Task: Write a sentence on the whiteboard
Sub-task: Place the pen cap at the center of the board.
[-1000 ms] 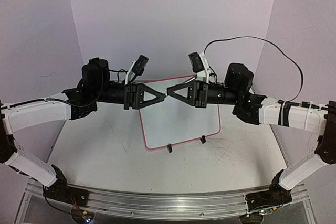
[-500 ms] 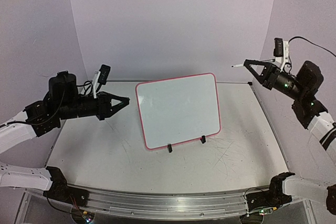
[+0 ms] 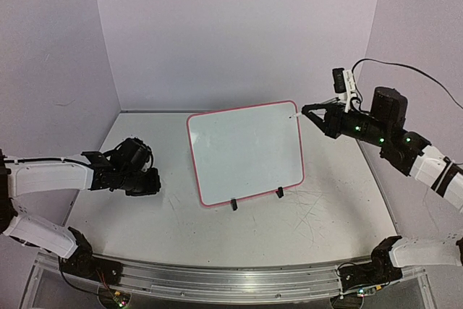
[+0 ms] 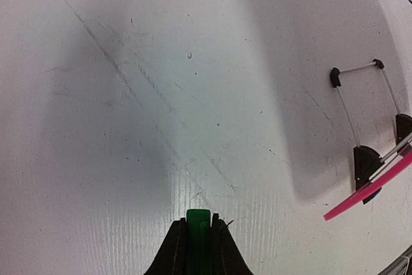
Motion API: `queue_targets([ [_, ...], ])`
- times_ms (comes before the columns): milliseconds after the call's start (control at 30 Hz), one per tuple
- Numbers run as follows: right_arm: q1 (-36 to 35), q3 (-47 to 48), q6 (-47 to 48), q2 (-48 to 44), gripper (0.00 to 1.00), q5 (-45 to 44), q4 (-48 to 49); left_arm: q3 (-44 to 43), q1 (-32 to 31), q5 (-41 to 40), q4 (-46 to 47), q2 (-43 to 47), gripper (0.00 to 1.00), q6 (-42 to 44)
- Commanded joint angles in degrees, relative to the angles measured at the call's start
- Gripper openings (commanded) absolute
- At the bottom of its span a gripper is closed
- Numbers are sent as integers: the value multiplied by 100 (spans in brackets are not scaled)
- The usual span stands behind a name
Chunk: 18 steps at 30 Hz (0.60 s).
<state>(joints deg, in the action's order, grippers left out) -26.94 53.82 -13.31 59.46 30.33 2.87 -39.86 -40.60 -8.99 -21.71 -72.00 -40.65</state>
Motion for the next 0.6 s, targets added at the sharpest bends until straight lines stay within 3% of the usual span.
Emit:
queue_targets([
  [0,-330,133,66,120,0,-210,388,317,298,738,901,-341,0,-51],
  [167,-607,60,9,333,0,-147,715,398,362,1336,1534,-924,0,44],
  [367,-822,23,39,427,0,-142,812,647,377,1148,1979,-1165,0,199],
  [567,-875,-39,40,486,0,-141,874,761,369,745,1969,-1167,13,302],
])
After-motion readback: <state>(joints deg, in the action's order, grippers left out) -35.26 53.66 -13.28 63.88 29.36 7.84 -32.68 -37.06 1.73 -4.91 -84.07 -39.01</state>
